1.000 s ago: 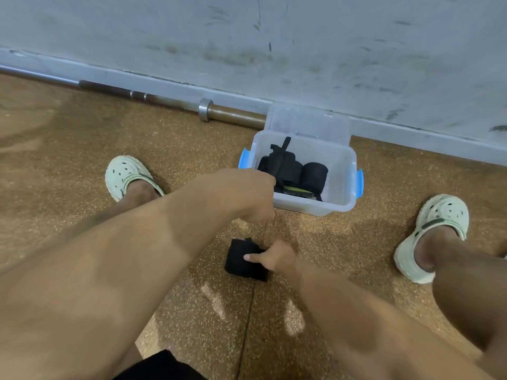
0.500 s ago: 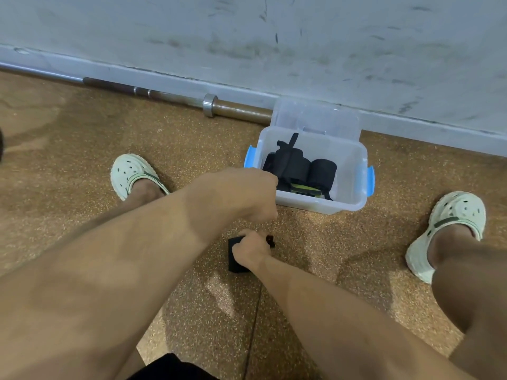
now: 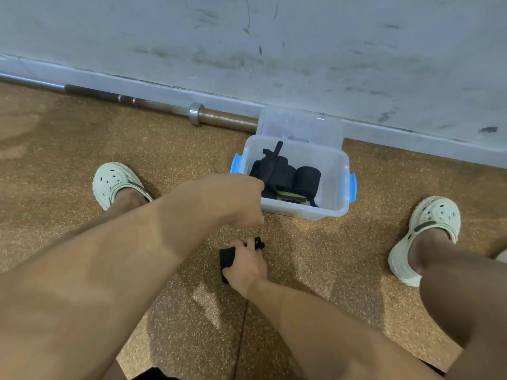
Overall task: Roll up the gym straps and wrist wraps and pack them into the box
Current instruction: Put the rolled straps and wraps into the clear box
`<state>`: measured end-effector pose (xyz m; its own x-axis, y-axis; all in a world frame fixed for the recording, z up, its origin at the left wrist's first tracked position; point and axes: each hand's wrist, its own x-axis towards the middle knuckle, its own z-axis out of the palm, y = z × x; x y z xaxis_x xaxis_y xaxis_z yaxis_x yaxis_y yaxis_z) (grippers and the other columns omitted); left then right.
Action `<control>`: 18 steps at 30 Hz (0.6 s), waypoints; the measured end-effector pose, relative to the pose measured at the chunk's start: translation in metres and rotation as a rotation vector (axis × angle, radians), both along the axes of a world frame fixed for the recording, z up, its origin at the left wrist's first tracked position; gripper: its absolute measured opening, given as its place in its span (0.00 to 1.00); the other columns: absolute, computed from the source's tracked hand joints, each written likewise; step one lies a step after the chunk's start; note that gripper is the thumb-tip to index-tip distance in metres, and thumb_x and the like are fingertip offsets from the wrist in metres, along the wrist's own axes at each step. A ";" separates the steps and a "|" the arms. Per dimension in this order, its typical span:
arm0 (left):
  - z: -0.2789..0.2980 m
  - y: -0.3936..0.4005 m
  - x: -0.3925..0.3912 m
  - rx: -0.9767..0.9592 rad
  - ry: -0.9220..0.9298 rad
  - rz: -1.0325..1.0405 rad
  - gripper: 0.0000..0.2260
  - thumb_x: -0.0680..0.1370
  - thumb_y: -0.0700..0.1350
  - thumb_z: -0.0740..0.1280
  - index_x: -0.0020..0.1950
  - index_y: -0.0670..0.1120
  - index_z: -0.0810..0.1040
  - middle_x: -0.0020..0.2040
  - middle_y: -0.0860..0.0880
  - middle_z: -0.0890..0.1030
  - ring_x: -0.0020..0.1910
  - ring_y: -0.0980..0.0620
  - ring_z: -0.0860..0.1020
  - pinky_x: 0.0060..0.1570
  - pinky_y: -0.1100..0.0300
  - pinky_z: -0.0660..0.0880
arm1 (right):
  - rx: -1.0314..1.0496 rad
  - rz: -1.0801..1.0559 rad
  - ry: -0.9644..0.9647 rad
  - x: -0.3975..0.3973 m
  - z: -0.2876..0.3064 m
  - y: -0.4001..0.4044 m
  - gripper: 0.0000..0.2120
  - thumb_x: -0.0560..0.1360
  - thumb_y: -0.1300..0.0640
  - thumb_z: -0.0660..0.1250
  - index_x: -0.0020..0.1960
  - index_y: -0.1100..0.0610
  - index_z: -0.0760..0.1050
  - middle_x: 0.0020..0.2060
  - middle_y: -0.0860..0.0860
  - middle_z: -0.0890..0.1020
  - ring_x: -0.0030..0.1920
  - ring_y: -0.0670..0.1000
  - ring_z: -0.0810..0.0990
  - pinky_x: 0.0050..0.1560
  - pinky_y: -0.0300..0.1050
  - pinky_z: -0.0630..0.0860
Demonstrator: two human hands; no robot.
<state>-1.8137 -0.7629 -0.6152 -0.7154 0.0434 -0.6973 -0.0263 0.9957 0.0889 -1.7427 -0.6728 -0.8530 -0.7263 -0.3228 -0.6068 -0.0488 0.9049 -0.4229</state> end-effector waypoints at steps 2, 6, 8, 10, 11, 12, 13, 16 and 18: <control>0.001 0.001 -0.003 0.002 0.015 0.008 0.24 0.82 0.56 0.64 0.76 0.51 0.65 0.70 0.48 0.75 0.66 0.45 0.75 0.63 0.49 0.74 | -0.043 -0.003 0.064 -0.008 0.012 0.005 0.22 0.75 0.51 0.74 0.66 0.45 0.71 0.67 0.50 0.65 0.66 0.59 0.71 0.62 0.56 0.77; 0.010 -0.007 -0.012 0.003 0.023 0.071 0.25 0.81 0.57 0.63 0.76 0.50 0.67 0.69 0.48 0.76 0.66 0.45 0.75 0.61 0.52 0.73 | -0.265 -0.085 0.241 -0.040 0.053 0.018 0.25 0.73 0.44 0.74 0.67 0.41 0.70 0.66 0.44 0.66 0.66 0.52 0.72 0.62 0.55 0.77; 0.014 -0.012 -0.015 -0.016 0.040 0.104 0.26 0.82 0.58 0.63 0.77 0.50 0.65 0.70 0.48 0.75 0.68 0.44 0.74 0.63 0.51 0.72 | -0.399 -0.166 0.345 -0.059 0.073 0.027 0.25 0.72 0.44 0.75 0.66 0.41 0.70 0.65 0.41 0.67 0.65 0.49 0.74 0.60 0.55 0.79; 0.014 -0.014 -0.015 -0.024 0.056 0.107 0.26 0.82 0.57 0.64 0.78 0.50 0.65 0.71 0.47 0.75 0.68 0.44 0.74 0.65 0.50 0.73 | -0.535 -0.263 0.437 -0.080 0.089 0.038 0.25 0.71 0.46 0.77 0.66 0.41 0.72 0.64 0.40 0.67 0.64 0.46 0.74 0.59 0.51 0.79; 0.013 -0.014 -0.015 -0.023 0.054 0.103 0.26 0.82 0.57 0.64 0.77 0.50 0.65 0.70 0.47 0.75 0.67 0.44 0.74 0.65 0.49 0.73 | -0.571 -0.316 0.477 -0.093 0.096 0.043 0.26 0.71 0.47 0.77 0.66 0.41 0.72 0.64 0.40 0.67 0.64 0.46 0.74 0.59 0.49 0.79; 0.011 -0.012 -0.014 -0.018 0.043 0.101 0.25 0.82 0.56 0.64 0.77 0.50 0.65 0.69 0.48 0.76 0.67 0.45 0.75 0.65 0.49 0.73 | -0.583 -0.370 0.510 -0.107 0.102 0.048 0.26 0.71 0.47 0.77 0.66 0.41 0.72 0.64 0.40 0.67 0.64 0.45 0.73 0.59 0.47 0.78; 0.009 -0.010 -0.013 -0.010 0.025 0.099 0.25 0.82 0.56 0.65 0.77 0.50 0.65 0.68 0.48 0.76 0.66 0.45 0.75 0.65 0.49 0.73 | -0.573 -0.425 0.524 -0.122 0.106 0.054 0.26 0.71 0.47 0.77 0.66 0.42 0.72 0.64 0.41 0.68 0.64 0.46 0.74 0.59 0.46 0.77; 0.002 -0.005 -0.012 0.015 -0.018 0.102 0.27 0.81 0.57 0.66 0.77 0.50 0.65 0.68 0.48 0.77 0.65 0.45 0.75 0.66 0.49 0.73 | -0.467 -0.554 0.432 -0.166 0.101 0.076 0.26 0.72 0.49 0.76 0.67 0.45 0.72 0.64 0.47 0.69 0.62 0.51 0.75 0.63 0.50 0.77; -0.001 -0.004 -0.013 0.017 -0.021 0.099 0.27 0.81 0.58 0.66 0.78 0.51 0.65 0.68 0.48 0.77 0.65 0.45 0.76 0.66 0.48 0.73 | -0.358 -0.588 0.330 -0.186 0.084 0.091 0.26 0.72 0.49 0.77 0.67 0.47 0.72 0.63 0.49 0.69 0.61 0.54 0.76 0.63 0.53 0.78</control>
<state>-1.8269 -0.7664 -0.6164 -0.7022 -0.0150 -0.7118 -0.1263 0.9866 0.1037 -1.9284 -0.5816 -0.7695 -0.9651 0.0367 -0.2592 0.2234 0.6314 -0.7426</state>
